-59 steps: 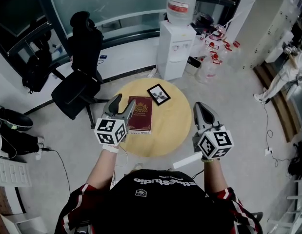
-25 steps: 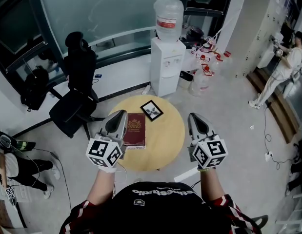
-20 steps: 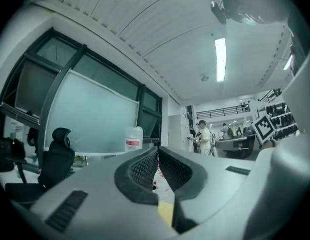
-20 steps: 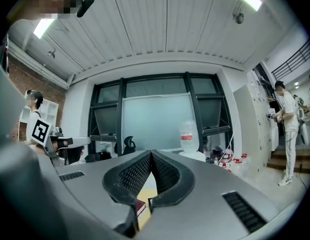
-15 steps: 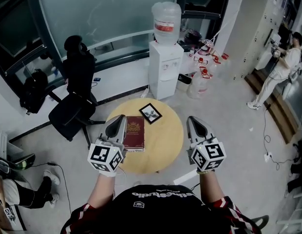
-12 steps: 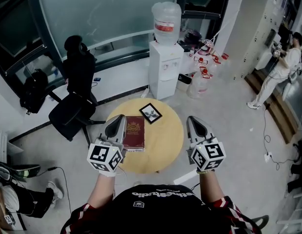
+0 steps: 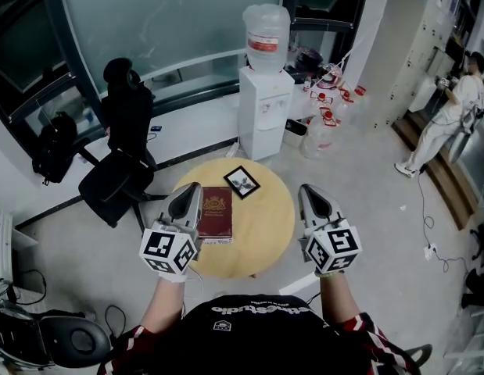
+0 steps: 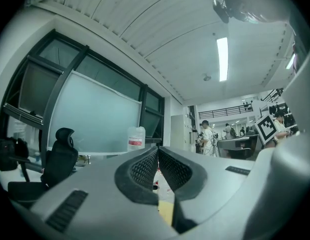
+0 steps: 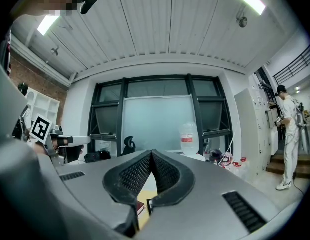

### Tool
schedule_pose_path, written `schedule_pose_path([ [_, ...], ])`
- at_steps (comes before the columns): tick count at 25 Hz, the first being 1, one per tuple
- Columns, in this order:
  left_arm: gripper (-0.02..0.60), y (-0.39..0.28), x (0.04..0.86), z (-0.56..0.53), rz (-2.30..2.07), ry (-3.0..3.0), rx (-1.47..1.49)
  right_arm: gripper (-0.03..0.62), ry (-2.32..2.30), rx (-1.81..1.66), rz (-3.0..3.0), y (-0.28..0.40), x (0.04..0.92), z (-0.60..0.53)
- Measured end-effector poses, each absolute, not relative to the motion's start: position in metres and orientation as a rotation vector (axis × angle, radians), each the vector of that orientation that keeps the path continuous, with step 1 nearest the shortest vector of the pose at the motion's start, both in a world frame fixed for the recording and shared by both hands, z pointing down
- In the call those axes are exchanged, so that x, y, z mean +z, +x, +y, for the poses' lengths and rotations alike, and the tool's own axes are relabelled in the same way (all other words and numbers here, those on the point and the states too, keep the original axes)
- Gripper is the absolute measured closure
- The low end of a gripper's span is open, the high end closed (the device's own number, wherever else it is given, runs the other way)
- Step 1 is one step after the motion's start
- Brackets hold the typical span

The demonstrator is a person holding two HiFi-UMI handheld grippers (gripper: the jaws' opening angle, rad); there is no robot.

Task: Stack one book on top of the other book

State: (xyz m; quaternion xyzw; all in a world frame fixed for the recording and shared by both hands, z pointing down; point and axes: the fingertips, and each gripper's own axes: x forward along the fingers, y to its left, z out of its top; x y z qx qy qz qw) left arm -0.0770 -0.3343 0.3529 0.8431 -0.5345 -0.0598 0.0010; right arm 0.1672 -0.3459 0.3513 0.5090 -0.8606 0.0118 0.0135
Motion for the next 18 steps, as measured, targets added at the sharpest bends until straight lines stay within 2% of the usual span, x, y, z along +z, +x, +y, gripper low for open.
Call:
schedule_pose_path([
  [18,0.561,-0.0769,0.3527,-0.3368,-1.68,2.636,-0.179,0.566,1.602,0.031,-2.676,0.1702,0.3469,-0.3467],
])
